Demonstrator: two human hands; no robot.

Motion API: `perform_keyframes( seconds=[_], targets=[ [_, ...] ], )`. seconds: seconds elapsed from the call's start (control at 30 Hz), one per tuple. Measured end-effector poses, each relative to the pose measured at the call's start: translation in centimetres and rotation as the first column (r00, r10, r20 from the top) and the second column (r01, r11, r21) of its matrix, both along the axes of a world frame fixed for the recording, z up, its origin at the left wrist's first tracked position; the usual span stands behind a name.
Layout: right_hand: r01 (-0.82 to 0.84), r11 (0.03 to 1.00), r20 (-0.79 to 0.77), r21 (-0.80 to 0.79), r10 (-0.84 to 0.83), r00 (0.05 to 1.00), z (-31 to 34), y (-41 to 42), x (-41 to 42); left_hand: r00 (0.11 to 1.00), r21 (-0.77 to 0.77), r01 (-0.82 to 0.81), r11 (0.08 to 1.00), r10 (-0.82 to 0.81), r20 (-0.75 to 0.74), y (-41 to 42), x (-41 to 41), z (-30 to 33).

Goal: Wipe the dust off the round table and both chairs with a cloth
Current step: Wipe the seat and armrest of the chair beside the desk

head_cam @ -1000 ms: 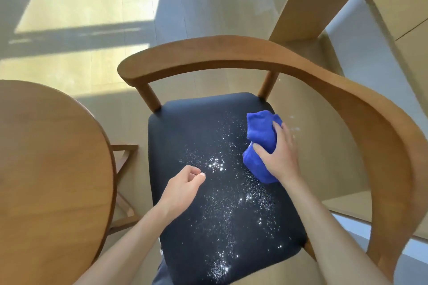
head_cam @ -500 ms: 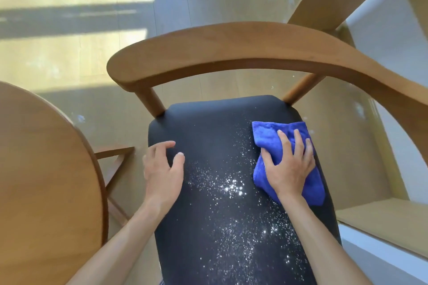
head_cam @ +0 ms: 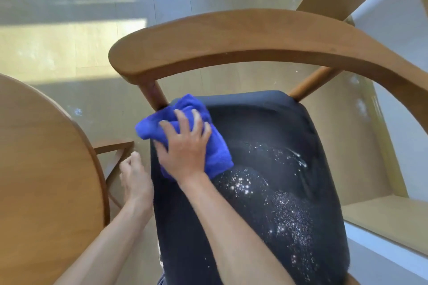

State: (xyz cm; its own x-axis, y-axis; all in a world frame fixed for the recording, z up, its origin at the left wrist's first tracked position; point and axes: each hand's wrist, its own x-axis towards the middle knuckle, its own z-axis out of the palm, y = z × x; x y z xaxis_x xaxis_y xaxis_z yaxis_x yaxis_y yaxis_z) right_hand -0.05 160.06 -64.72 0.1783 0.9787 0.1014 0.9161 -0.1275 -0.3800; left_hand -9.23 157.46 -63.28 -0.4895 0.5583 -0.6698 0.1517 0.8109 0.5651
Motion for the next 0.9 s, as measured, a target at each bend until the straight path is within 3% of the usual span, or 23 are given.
perform_keyframes(
  seconds=[0.2, 0.43, 0.57, 0.67, 0.77, 0.9],
  targets=[
    [-0.262, 0.961, 0.07, -0.089, 0.268, 0.961, -0.4, -0.6, 0.7, 0.997, 0.008, -0.072, 0.997, 0.072, -0.032, 0.2, -0.7, 0.4],
    [-0.377, 0.924, 0.125, -0.059, 0.382, 0.916, 0.2, 1.7, 5.2, 0.998, -0.014, -0.043, 0.999, 0.042, -0.055, -1.0, 0.4, -0.1],
    [-0.236, 0.958, 0.123, -0.164, 0.258, 0.958, 0.3, 3.2, 12.0, 0.995, -0.006, 0.047, 0.999, -0.047, -0.09, -1.1, 0.7, -0.8],
    [-0.015, 0.982, 0.157, -0.19, 0.045, 0.987, 0.3, 2.8, 19.7, 0.991, 0.018, 0.076, 0.997, -0.073, -0.116, -0.9, 1.3, -1.2],
    [0.107, 0.984, 0.098, -0.139, -0.094, 0.991, 0.7, -0.5, 25.9, 0.988, 0.066, 0.093, 0.994, -0.084, -0.127, -0.2, 2.4, -1.1],
    [0.236, 0.968, -0.041, -0.086, -0.24, 0.97, 0.1, -4.5, 28.1, 0.988, 0.058, 0.091, 0.994, -0.083, -0.13, 0.1, 3.1, -1.1]
  ],
)
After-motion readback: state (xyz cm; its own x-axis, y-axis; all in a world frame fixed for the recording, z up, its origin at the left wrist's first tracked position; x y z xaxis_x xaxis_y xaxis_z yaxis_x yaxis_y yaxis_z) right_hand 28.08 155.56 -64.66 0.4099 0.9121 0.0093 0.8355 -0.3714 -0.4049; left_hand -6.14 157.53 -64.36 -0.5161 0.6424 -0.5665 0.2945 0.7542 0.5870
